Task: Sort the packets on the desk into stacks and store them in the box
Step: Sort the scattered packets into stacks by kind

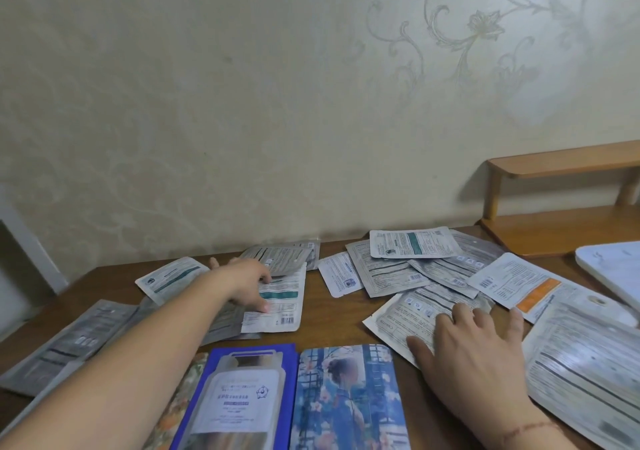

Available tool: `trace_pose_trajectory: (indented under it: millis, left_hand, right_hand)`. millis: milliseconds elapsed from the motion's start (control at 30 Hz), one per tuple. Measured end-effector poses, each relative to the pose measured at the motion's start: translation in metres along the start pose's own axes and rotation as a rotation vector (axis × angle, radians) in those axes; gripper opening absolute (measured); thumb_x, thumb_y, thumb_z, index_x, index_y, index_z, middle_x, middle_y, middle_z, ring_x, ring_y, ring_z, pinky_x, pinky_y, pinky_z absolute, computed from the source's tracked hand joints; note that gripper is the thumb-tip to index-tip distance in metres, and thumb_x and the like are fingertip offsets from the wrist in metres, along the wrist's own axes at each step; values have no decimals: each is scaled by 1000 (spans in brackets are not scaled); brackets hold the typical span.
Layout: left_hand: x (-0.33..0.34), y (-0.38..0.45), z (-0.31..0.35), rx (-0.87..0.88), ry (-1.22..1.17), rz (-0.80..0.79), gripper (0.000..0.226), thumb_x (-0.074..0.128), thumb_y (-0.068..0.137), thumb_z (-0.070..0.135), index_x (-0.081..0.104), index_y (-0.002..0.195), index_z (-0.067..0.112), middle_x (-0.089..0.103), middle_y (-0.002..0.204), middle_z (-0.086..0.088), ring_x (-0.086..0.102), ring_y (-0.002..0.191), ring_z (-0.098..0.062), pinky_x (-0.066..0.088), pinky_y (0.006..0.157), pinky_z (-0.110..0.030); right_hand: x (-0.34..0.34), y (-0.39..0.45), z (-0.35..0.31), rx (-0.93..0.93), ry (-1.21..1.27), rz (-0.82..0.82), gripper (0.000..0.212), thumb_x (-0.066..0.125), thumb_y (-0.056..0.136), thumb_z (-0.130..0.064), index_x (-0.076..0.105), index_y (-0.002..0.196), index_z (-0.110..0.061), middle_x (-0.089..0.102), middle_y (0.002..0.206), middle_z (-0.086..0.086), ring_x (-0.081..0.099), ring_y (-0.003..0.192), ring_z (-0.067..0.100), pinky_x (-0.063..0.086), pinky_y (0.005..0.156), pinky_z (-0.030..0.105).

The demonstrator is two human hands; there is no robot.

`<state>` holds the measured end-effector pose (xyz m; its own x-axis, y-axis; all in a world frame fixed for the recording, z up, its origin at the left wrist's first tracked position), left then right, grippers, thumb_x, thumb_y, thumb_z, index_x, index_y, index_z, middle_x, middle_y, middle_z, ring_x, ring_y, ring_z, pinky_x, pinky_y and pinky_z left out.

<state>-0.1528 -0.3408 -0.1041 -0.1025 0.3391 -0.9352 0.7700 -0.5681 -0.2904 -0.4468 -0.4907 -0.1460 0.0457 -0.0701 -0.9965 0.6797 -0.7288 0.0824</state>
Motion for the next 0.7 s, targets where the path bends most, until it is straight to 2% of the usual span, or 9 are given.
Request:
trace_pose_trajectory:
  millis: [67,133,200,267,367,467,533,600,700]
  left_hand:
    - [-6,-2,24,96,-10,112,52,68,86,38,51,135,32,46,146,4,38,136,-22,23,114,-55]
    - [-12,-7,61,281,-98,231,54,62,90,44,48,139,28,42,150,3,38,138,-19,30,114,-45]
    - [-11,-10,96,403,-114,246,67,56,91,55,37,149,27,27,159,4,25,146,-17,23,119,-43]
    - [-5,-6,118,432,-102,194,75,54,91,57,26,153,28,17,162,4,16,149,-17,16,121,-43]
    - [5,6,123,383,-234,111,70,59,91,52,31,151,32,29,159,5,28,145,-19,28,116,-41]
    - [6,5,123,423,-156,197,58,56,92,52,43,145,33,44,150,5,40,137,-21,36,111,-42]
    - [6,-2,125,473,-48,270,52,51,93,54,48,141,34,53,143,4,49,129,-22,41,107,-43]
    - [5,-12,128,510,41,337,45,46,94,50,54,135,33,62,132,1,57,118,-25,46,99,-41]
    - [-1,-29,138,546,260,437,31,44,94,32,64,115,23,69,107,-7,63,97,-31,49,81,-39]
  right_hand:
    - [1,2,2,1,3,28,64,23,89,-71,57,121,-27,47,138,-5,31,140,27,10,111,62]
    - [1,3,3,-3,26,37,64,24,88,-72,57,123,-28,41,147,-4,22,145,28,9,110,62]
    - [2,5,4,-14,46,45,63,26,87,-73,56,124,-31,39,150,-4,20,146,28,9,110,62]
    - [4,6,4,-30,77,62,61,32,86,-72,57,125,-32,44,148,-3,23,146,29,11,110,63]
    - [7,7,4,-79,137,88,63,32,86,-70,54,132,-33,45,149,-2,24,147,29,10,111,63]
    - [9,10,0,-144,172,79,83,-1,79,-70,35,146,-36,26,160,-4,8,151,25,-2,113,60]
    - [10,9,-5,-201,193,58,93,-14,71,-68,25,150,-38,16,163,-5,0,152,23,-7,114,59]
    - [9,8,-13,-253,207,25,86,-13,76,-67,17,152,-38,9,164,-7,-5,151,22,-7,116,58]
    - [7,16,-29,-306,240,-37,62,9,96,-61,9,154,-37,1,165,-6,-7,151,23,-2,118,56]
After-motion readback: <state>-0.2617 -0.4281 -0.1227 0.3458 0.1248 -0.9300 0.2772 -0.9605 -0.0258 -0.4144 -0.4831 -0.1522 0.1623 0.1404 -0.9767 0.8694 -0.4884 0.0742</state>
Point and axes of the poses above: each hand's wrist, its own y-axis towards the middle knuckle, its own x-axis out of the palm, z = x × y, the point moved 4 cm from there along y, towards the middle knuckle
